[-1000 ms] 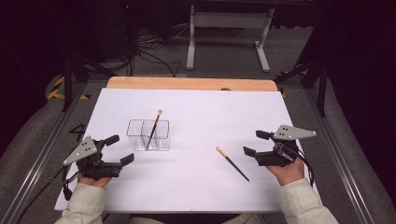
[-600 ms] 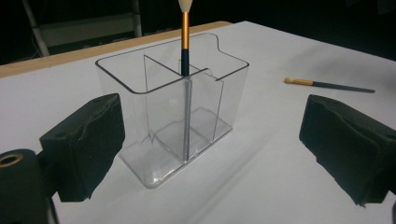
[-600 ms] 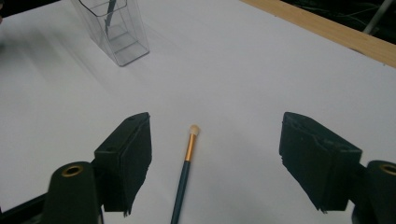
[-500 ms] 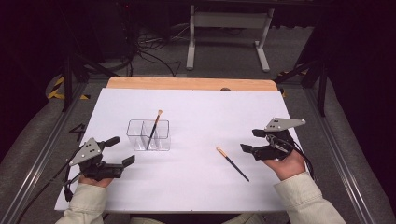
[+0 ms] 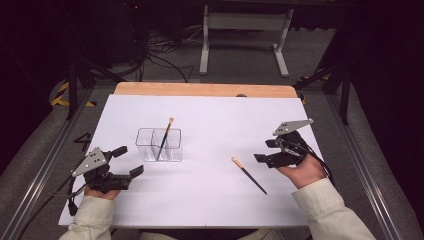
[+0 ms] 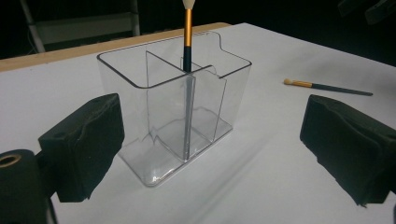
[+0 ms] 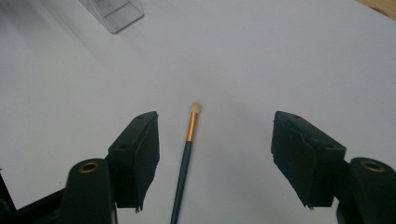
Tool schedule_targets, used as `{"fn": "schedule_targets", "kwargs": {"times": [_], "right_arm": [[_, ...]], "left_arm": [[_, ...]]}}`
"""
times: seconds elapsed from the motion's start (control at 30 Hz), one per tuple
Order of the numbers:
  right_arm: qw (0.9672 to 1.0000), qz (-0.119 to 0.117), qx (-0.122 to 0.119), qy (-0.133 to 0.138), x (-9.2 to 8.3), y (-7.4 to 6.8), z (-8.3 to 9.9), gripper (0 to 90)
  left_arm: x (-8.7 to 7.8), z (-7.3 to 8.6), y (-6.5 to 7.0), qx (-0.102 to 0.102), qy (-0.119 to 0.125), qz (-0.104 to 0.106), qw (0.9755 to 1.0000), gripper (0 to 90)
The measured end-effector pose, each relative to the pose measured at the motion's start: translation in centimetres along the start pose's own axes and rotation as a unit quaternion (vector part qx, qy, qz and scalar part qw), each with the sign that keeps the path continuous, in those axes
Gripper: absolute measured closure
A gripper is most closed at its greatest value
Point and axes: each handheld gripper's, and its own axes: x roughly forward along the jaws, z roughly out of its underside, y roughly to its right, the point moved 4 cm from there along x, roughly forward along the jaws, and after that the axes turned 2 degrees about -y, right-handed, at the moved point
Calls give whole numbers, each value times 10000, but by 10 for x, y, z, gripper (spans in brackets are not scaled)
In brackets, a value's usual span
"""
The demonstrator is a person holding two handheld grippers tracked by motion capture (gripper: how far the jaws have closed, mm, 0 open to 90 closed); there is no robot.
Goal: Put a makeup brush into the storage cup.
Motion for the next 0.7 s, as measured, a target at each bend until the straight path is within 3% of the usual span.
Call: {"fn": "schedule_targets", "kwargs": {"times": [0.5,0.7], "right_arm": [[9982,-101,11,-589,15,-3,-13,373],[9961,20,-41,-876,22,-4,-14,395]], "left_arm": [[-4,4,8,88,-155,14,9998,67],[-8,7,7,79,-175,-14,9998,67]]}}
